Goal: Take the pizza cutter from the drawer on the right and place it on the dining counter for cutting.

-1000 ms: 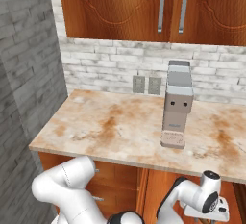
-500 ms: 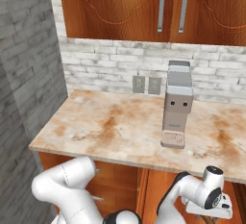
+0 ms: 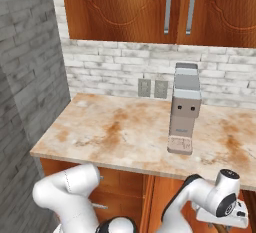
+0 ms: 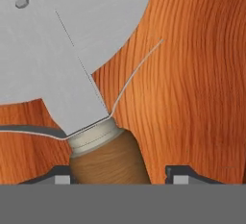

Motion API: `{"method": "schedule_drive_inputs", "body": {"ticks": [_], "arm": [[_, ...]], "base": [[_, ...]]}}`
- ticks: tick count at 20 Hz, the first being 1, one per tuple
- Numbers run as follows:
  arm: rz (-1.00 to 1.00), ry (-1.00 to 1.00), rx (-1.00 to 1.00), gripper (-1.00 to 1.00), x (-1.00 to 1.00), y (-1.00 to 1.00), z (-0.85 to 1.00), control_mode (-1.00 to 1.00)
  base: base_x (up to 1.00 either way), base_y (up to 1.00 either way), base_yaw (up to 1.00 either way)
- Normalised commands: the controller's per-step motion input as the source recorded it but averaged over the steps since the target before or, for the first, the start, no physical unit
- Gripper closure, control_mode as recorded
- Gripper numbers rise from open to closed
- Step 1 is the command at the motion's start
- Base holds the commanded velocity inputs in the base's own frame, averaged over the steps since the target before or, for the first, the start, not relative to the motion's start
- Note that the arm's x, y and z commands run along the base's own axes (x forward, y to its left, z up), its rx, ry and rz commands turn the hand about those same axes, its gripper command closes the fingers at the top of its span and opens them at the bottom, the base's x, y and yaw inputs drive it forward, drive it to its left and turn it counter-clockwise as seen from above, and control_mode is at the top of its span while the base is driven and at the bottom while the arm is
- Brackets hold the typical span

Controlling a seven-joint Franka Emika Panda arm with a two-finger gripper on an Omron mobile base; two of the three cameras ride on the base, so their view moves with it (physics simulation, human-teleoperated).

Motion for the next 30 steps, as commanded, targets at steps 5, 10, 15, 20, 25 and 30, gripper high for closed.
{"method": "schedule_drive_inputs", "body": {"ticks": [5,10,15,20,25,30], "arm": [[-0.03,-0.03,0.00,1.00,-0.28,0.06,0.60,-1.00],[-0.06,-0.02,0.00,1.00,-0.17,0.20,0.71,-1.00],[-0.08,-0.07,0.00,1.00,-0.11,0.17,0.75,-1.00],[-0.09,-0.08,0.00,1.00,0.00,0.52,0.67,-1.00],[-0.09,-0.01,0.00,1.00,0.00,0.67,0.67,-1.00],[-0.04,0.00,0.00,1.00,-0.05,0.79,0.62,-1.00]], "base": [[0.00,0.00,0.00],[0.00,0.00,0.00],[0.00,0.00,0.00],[0.00,0.00,0.00],[0.00,0.00,0.00],[0.00,0.00,0.00]]}}
